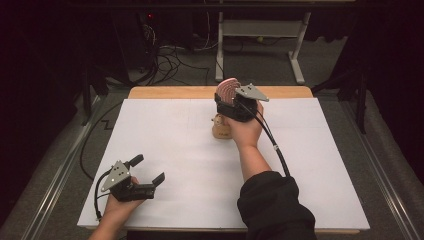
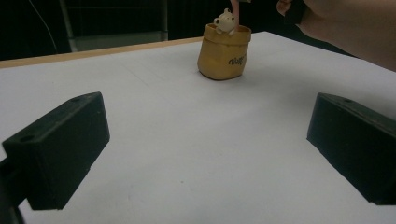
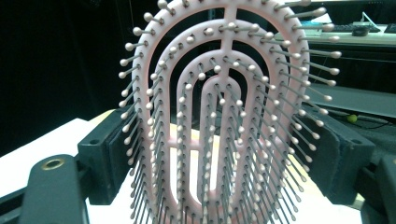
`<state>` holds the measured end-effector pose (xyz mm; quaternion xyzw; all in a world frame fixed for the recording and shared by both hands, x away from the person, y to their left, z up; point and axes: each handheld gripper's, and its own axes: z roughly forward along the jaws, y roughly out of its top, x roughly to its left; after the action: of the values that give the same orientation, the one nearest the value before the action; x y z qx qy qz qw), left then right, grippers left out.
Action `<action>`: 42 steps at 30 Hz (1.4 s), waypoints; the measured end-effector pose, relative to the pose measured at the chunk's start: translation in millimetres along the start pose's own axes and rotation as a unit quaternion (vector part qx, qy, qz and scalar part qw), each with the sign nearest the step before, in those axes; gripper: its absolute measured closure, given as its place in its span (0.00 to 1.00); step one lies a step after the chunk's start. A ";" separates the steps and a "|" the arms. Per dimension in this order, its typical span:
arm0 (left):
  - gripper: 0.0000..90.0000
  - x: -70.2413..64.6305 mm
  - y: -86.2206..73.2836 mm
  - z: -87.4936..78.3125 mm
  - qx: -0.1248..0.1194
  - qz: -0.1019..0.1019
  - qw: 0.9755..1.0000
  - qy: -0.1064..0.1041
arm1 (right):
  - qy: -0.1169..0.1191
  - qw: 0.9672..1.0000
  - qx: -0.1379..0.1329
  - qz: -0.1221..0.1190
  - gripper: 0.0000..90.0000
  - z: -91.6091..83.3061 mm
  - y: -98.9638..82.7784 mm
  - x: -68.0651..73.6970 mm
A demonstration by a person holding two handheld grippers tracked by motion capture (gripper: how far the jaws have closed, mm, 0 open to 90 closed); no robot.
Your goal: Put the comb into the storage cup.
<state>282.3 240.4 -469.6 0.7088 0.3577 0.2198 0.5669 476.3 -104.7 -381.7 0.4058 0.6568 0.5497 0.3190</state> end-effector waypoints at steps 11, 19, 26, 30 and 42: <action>0.00 -0.3 -0.1 0.4 0.001 0.002 1.000 -0.001 | 0.000 1.000 -0.006 0.005 0.22 -0.9 -1.5 -1.4; 0.00 -0.2 0.0 0.0 -0.001 -0.001 1.000 -0.001 | 0.000 1.000 -0.002 0.015 0.22 -0.4 -0.7 -6.2; 0.00 0.4 -0.3 -0.5 -0.002 -0.002 1.000 -0.002 | 0.001 0.999 0.002 0.038 0.22 0.1 0.4 -14.7; 0.00 0.8 -0.5 -1.6 -0.003 -0.002 1.000 -0.001 | 0.002 0.999 0.005 0.053 0.21 -0.4 0.9 -21.2; 0.00 0.3 -1.5 -3.1 0.000 -0.001 1.000 0.002 | -0.002 0.998 0.005 0.059 0.21 0.7 0.3 -24.0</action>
<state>279.9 242.7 -470.3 0.7080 0.3592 0.2205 0.5667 488.2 -125.5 -382.2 0.4463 0.6338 0.5635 0.2858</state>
